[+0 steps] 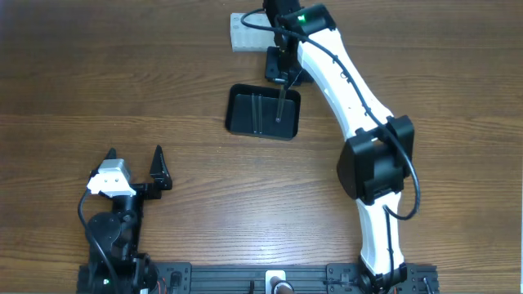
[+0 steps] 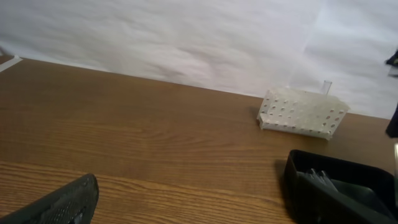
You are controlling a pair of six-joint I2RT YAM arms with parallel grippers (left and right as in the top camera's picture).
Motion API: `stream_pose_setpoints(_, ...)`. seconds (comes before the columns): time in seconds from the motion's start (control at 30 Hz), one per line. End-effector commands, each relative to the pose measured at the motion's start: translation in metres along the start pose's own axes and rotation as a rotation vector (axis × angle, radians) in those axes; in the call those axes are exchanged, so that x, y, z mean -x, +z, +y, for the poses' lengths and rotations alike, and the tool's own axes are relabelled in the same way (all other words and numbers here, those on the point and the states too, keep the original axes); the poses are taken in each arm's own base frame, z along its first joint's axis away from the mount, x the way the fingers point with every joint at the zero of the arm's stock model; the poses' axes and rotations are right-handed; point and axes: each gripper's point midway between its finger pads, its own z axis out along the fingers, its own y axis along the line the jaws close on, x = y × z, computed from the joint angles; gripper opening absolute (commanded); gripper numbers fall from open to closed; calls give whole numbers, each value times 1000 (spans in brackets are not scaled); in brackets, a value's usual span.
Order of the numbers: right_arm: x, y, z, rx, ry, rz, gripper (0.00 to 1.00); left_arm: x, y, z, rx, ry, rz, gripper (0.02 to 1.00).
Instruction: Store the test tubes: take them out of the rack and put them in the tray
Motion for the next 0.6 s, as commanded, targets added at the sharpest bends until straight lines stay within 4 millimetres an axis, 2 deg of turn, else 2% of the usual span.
stream_pose_setpoints(0.03,1,5,6,12,-11,12,77,-2,0,-3,-16,18,3,998)
stream_pose_setpoints(0.6,-16,32,4,-34,-22,98,80,-2,0,-3,-16,18,3,998)
